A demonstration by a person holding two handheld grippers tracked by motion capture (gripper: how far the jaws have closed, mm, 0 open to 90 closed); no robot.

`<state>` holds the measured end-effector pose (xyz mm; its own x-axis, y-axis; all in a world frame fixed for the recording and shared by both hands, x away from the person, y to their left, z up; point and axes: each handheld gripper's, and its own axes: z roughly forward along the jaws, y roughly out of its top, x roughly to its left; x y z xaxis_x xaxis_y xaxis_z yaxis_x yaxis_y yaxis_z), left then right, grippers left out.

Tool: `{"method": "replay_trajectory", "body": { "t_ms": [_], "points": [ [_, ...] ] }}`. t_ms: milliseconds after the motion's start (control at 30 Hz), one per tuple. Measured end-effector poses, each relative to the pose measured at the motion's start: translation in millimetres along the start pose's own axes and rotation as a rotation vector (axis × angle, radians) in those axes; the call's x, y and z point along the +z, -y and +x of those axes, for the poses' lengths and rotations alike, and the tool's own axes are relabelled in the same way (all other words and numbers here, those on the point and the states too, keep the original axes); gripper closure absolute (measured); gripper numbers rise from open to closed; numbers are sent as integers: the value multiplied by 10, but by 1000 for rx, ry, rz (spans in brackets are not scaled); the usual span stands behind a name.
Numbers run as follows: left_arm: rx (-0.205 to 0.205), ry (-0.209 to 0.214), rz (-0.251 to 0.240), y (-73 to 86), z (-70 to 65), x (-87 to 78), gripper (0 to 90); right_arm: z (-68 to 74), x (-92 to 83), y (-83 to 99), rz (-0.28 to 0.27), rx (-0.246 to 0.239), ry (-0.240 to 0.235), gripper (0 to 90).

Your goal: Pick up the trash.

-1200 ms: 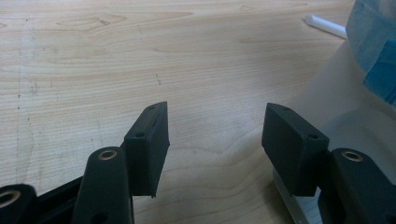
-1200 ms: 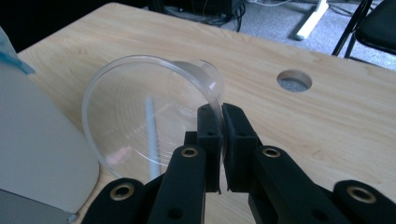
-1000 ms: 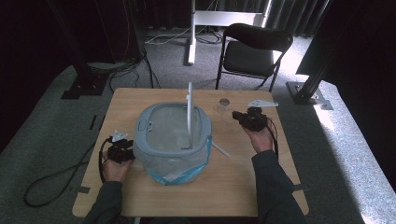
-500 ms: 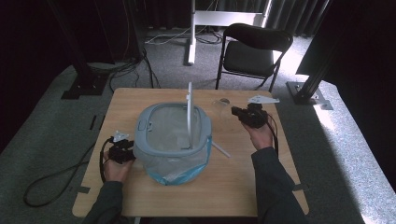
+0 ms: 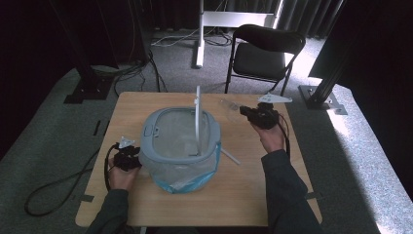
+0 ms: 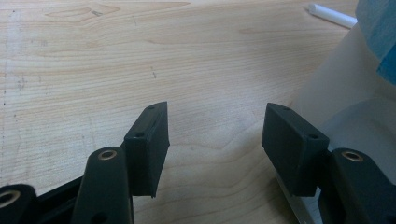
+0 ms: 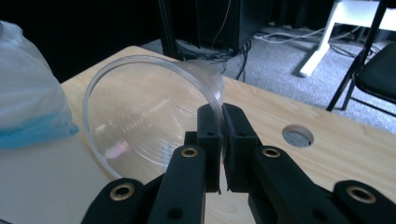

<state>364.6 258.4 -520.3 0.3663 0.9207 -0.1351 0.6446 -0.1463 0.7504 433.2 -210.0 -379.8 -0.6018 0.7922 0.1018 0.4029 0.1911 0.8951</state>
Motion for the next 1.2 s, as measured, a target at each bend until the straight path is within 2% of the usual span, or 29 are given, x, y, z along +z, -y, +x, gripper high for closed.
{"method": "replay_trajectory", "body": {
  "t_ms": [467, 1200],
  "points": [
    [3, 3, 1, 0, -7, 8, 415, 99, 5, -172, -16, -37, -15, 861],
    [4, 4, 3, 0, -6, 5, 415, 338, -7, -508, -56, -100, -50, 862]
  ]
}}
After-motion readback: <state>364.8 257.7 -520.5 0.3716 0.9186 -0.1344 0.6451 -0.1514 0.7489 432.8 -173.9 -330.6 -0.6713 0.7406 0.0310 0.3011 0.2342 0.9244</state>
